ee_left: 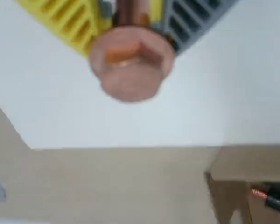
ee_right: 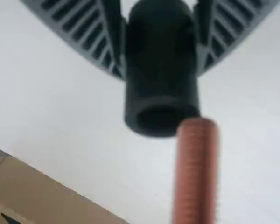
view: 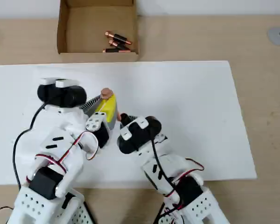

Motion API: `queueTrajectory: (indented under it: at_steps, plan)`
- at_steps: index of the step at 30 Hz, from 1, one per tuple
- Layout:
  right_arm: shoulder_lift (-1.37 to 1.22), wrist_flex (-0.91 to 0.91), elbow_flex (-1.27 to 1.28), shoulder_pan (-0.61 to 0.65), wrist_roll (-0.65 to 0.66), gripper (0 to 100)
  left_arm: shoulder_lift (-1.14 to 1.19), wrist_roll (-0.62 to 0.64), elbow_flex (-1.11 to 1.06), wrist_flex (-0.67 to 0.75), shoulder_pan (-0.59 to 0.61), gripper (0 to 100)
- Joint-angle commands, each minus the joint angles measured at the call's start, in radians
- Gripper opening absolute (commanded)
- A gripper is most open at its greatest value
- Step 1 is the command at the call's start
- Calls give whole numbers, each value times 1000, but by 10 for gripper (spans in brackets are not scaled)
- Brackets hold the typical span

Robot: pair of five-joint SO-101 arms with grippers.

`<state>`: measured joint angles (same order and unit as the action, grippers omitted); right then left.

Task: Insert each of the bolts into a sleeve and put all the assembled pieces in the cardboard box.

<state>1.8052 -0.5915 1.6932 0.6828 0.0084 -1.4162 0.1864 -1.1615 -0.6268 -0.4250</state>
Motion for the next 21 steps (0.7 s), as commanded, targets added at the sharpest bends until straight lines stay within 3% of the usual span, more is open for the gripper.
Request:
queueTrajectory:
  at_steps: [1, 21]
  plan:
    - [111, 3, -5, 12, 6, 12, -4, -14, -48, 48, -14, 9]
    - [111, 8, -5, 12, -28, 12, -21, 55, 61, 58, -12, 9]
